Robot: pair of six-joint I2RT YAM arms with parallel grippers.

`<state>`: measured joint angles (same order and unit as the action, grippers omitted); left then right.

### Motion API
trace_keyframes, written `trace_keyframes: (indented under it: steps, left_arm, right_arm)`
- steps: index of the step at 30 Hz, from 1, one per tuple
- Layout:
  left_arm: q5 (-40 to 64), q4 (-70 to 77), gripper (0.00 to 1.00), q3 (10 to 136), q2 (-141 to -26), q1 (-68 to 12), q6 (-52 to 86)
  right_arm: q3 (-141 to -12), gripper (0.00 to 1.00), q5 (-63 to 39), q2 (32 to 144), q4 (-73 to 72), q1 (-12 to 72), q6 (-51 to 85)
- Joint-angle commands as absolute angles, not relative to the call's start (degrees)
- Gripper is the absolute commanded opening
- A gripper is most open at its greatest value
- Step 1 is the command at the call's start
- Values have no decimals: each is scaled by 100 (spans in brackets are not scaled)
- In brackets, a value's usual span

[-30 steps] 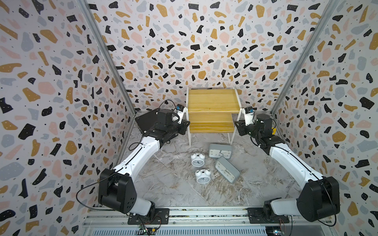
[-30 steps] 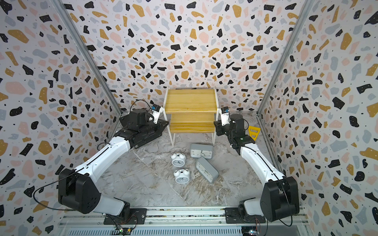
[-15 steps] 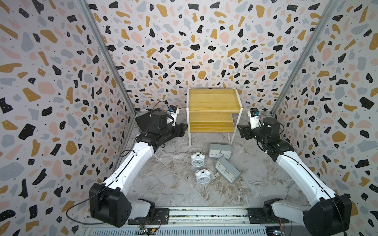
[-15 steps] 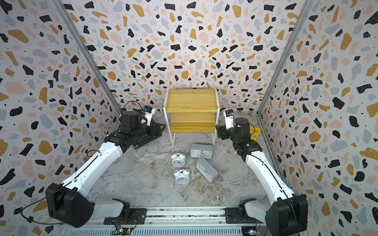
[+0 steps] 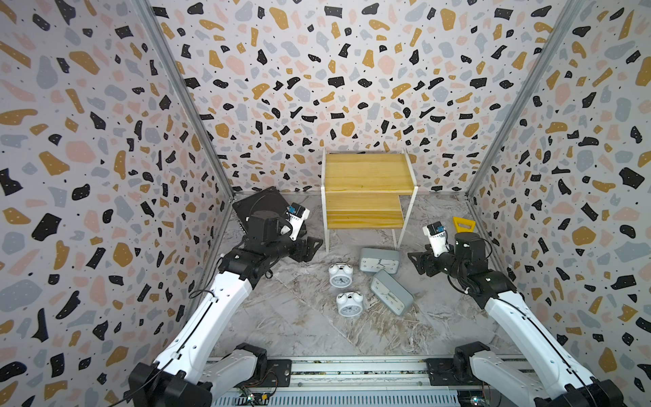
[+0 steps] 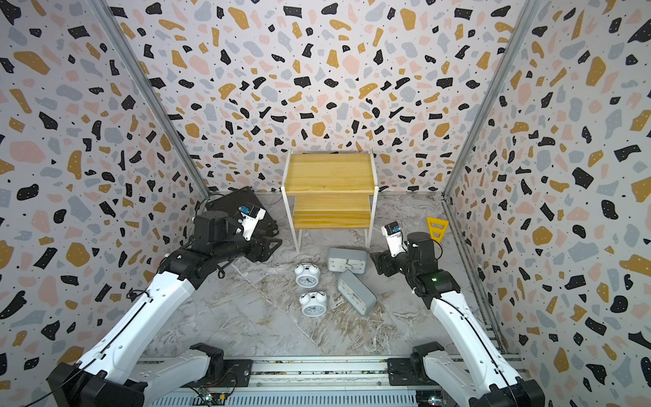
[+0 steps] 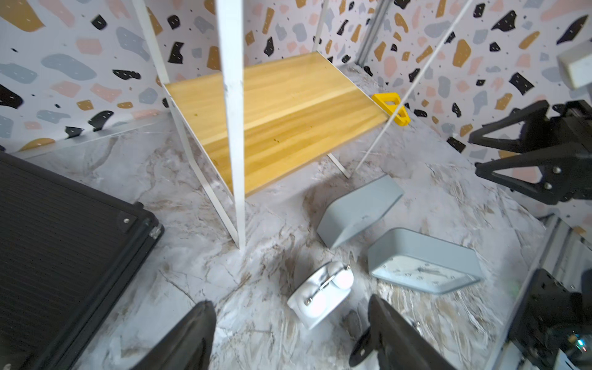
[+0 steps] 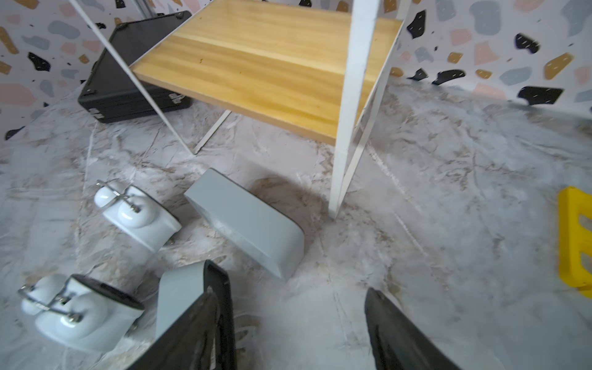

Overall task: Place the alarm clocks on the shelf by style
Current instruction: Move the shelf to the center of the board, then pick up the alarm from the center of the board.

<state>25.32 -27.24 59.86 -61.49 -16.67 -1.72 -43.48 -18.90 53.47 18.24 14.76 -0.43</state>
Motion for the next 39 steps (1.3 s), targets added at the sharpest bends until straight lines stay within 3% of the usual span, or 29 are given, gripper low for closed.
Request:
trace_keyframes:
  steps: [1, 11, 28, 32, 39]
  left_arm:
    - [2874, -3205, 80, 5940, -5851, -1664, -662]
    - [3111, -2881, 80, 5329, -5590, -1666, -830]
    - [3010, -2766, 80, 5177, -5702, -1661, -856]
    - [2989, -2795, 80, 5192, -5713, -1657, -883]
    - [3012, -2830, 80, 5179, -5695, -1661, -931]
  right_arm:
    - [-4196, 78, -2619, 5074, 2183, 1541, 145]
    - [-3557, 80, -2473, 4902, 2065, 2293, 615]
    - [-3838, 81, -1268, 5986, 2468, 3300, 318]
    - [-3963, 76, -1129, 6232, 2538, 3396, 315]
    - [-4128, 56, -827, 6395, 2737, 3445, 291]
